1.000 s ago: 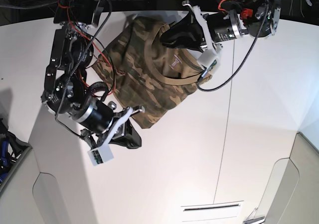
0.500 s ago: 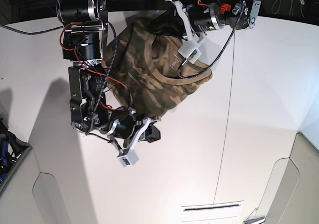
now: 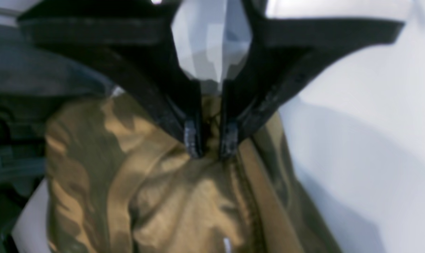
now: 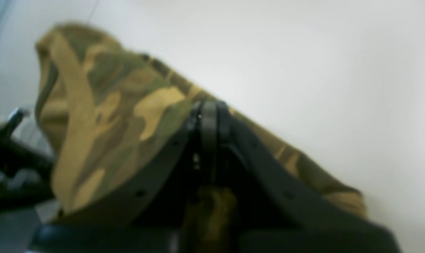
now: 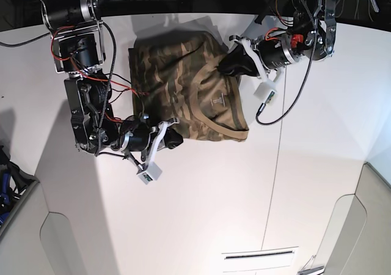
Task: Fold the T-shirt properly
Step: 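Lower the bundle onto the table with both grippers and release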
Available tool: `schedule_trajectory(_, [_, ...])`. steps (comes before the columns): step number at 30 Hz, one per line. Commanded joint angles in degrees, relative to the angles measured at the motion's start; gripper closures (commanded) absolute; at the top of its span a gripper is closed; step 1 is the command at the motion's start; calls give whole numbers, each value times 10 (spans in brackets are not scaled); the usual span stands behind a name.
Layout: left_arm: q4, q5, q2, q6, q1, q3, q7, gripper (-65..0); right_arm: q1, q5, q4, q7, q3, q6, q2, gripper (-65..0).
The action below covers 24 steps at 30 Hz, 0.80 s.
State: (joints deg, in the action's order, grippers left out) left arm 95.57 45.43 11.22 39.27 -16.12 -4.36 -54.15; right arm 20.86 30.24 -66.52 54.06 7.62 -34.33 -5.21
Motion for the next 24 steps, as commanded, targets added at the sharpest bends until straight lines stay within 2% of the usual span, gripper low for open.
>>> schedule_trajectory(1, [-4,9,2,4,21,-1,9,-90,5,18,-10,-2,0,-4,-6,0])
schedule_trajectory(5, [-51,-5,2,3,78,-1,15,-91,-24,41,-21,0,-1,-4,-31,0])
schedule_trajectory(9, [-97,-23,2,-13,126,-1,21,-90,-66,59,-55,4,-3,-4,-52,0])
schedule_trajectory(17, [-164,-31,1,-13,199,0,36,-90,-149,100,-162,24,-4,0,-49,0])
schedule_trajectory(24, [-166,-36,-1,-13,225,15,38,-90,-193,95,-211,28,-4,0,-38,0])
